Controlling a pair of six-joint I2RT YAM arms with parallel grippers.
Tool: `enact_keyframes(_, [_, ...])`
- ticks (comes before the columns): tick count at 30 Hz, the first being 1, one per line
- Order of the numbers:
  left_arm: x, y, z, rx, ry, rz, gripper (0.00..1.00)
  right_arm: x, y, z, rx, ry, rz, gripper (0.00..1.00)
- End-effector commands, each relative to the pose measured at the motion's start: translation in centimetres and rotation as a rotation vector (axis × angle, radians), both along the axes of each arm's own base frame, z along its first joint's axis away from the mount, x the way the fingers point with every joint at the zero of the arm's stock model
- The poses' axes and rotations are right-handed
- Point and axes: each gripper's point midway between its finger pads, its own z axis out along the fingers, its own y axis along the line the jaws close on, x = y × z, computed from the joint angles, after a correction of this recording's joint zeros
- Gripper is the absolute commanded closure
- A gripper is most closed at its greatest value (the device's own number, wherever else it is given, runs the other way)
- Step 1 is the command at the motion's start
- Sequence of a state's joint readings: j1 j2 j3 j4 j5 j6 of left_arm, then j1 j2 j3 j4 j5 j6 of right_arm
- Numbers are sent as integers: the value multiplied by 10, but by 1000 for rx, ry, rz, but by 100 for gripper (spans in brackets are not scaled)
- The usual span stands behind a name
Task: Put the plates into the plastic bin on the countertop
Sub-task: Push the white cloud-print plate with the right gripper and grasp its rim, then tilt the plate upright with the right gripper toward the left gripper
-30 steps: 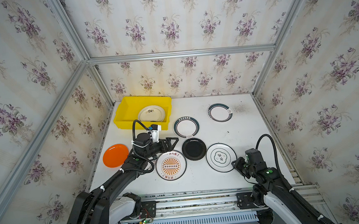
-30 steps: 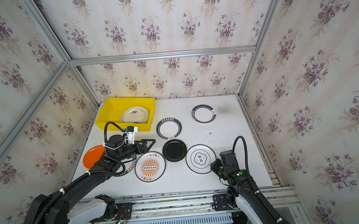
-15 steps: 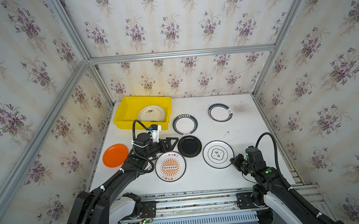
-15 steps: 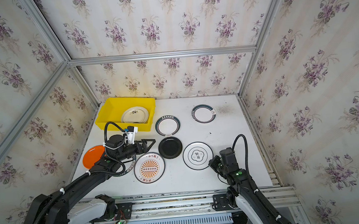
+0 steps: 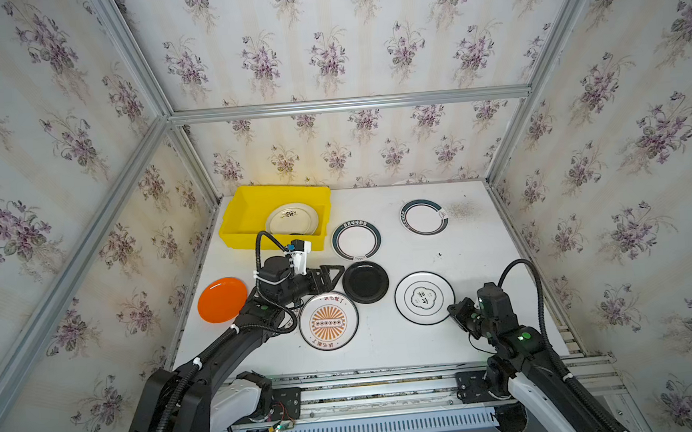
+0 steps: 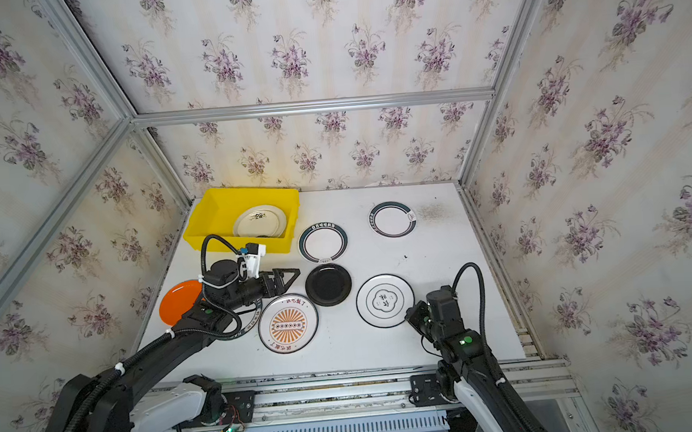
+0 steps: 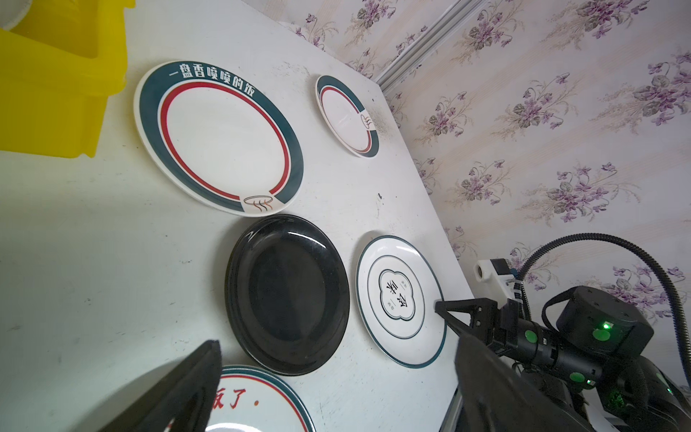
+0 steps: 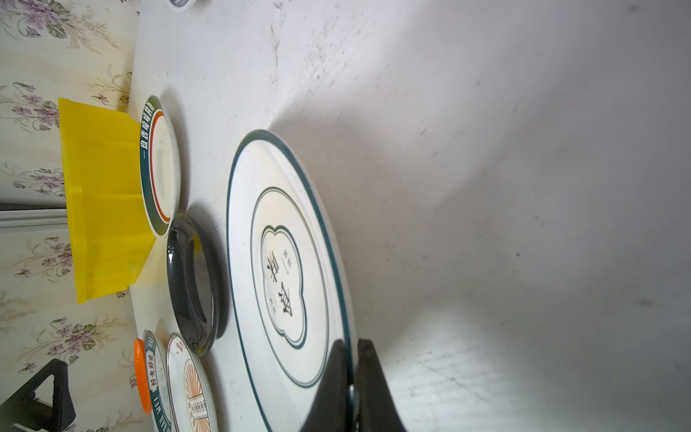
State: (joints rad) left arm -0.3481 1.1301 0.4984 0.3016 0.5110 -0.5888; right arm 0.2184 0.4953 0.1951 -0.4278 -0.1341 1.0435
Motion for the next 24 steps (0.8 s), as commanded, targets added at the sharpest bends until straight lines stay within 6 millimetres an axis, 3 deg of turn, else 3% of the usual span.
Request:
enact_keyframes(1, [1, -5, 15, -35, -39, -20, 0, 6, 6, 15, 38, -39, 7, 100])
enact_keyframes(14, [-2, 10, 21, 38, -118, 65, 0, 23, 15, 63, 44, -164, 67, 100])
enact_keyframes(24, [-6, 2, 23, 24, -118, 15, 1, 41, 26, 98, 120, -281, 77, 100])
